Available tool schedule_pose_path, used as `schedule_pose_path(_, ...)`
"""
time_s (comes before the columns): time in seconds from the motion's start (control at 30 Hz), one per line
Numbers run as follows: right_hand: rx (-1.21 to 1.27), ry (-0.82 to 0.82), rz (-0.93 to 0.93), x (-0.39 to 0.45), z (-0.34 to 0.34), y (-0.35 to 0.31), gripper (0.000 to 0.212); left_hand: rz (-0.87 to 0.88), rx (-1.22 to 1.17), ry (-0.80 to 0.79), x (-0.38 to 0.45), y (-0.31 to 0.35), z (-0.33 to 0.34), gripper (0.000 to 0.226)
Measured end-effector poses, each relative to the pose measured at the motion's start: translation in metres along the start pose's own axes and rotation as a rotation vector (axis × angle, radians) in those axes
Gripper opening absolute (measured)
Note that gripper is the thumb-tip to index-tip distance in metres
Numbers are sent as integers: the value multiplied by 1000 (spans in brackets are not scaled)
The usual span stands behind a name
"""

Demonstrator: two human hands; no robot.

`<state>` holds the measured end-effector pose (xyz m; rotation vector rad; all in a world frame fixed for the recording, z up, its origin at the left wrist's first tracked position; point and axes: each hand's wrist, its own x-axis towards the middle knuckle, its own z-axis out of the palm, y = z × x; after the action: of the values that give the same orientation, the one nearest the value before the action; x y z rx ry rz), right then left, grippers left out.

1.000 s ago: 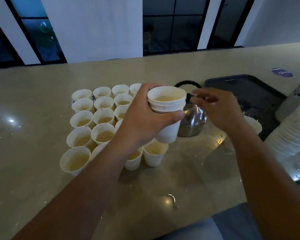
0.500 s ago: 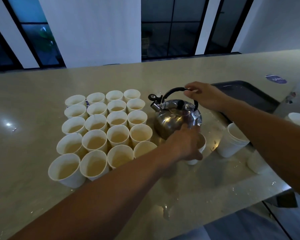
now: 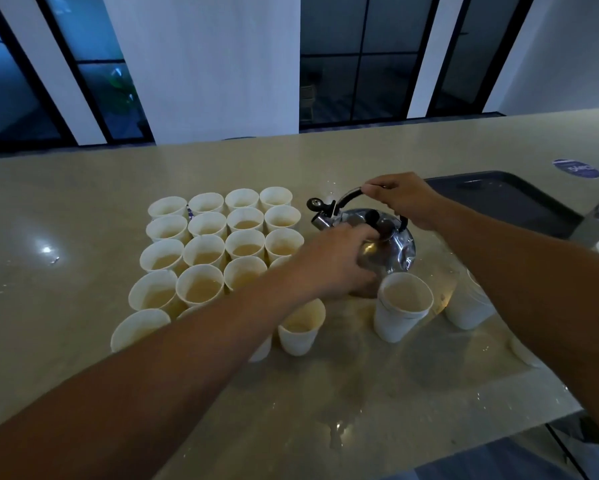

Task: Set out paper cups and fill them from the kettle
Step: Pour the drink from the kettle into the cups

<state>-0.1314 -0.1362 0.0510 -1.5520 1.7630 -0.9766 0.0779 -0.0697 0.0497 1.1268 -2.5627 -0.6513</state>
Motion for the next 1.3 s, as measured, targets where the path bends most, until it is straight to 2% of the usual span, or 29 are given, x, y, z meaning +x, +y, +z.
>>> schedule_pose_path(0.13,-5,-37,-47,-4,-5,-5,20,-77,-84,142,1,-27,-47,50)
schedule_pose_path(0.23,-43,-58,-118,-7,-11,-23,15,-96,-56,209,3,-40,-71,48)
schedule_pose_path(0.47,-206,-174,-242,-12,-34,-60,24,-97,-12,268,7,-55,-83,48)
schedule_pose_path(0.6,-308,-270,-296,-18,-33,-78,21,-75,-10,238,5,-57,-78,49)
schedule_pose_path(0.9,-395,-414,-331,-30,-14,-109,21,-38,-28,125,-5,-60,-73,29)
schedule_pose_path(1.3,-476,-476,-319,-32,-5,-128,23,-49,-58,126,-14,-63,-71,21)
